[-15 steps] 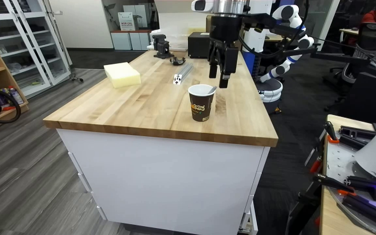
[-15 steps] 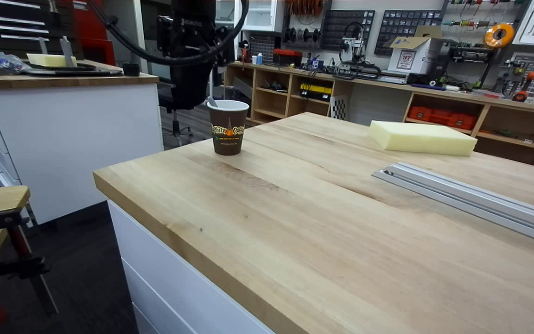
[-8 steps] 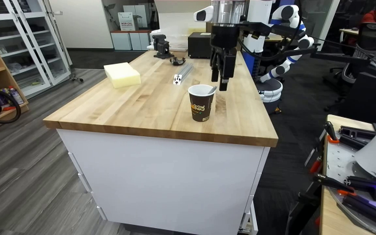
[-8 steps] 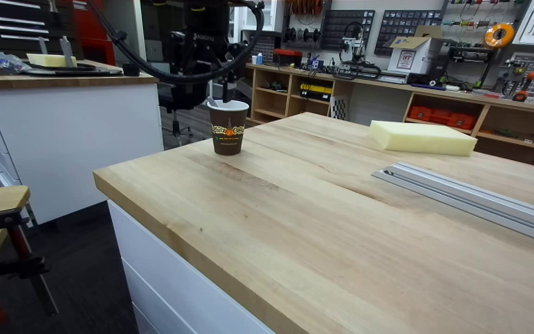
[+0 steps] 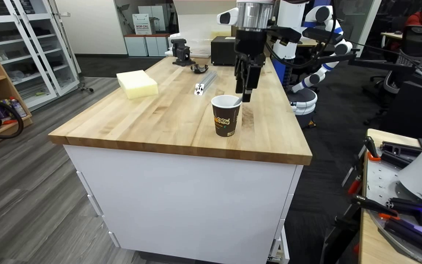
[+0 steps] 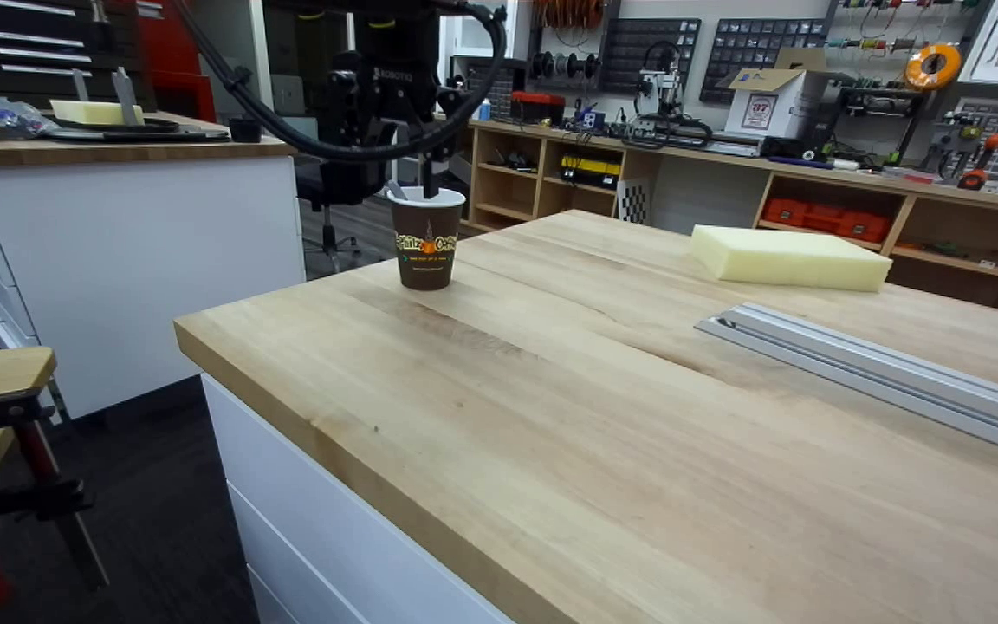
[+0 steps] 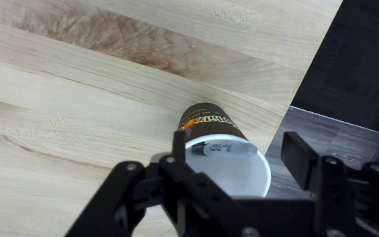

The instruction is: Take the marker out of the cup and put it on the counter

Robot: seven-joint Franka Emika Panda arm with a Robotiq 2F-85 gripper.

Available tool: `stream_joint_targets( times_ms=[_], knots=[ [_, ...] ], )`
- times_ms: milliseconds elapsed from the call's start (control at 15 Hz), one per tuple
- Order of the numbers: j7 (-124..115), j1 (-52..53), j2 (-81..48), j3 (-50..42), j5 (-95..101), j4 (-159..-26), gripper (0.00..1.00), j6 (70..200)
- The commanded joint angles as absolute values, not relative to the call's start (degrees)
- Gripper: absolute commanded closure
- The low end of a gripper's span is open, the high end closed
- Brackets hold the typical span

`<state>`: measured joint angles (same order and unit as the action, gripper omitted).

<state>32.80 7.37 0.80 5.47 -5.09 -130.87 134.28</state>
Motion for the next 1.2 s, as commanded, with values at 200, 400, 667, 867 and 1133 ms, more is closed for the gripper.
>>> stream_joint_targets(
  times_ms=[200, 400, 667, 867, 1133],
  knots=[
    [33.96, 7.05, 0.59, 5.66, -5.50, -130.81, 0.48, 136.86],
    [33.85, 7.10, 0.55, 5.73, -5.48, -130.98, 0.69, 137.37],
    [33.85, 7.09, 0.47, 5.74, -5.47, -130.93, 0.94, 137.65],
    [33.95, 7.07, 0.40, 5.72, -5.50, -130.84, 0.98, 137.58],
    [34.05, 7.14, 0.55, 5.79, -5.28, -130.49, 0.94, 136.74]
  ],
)
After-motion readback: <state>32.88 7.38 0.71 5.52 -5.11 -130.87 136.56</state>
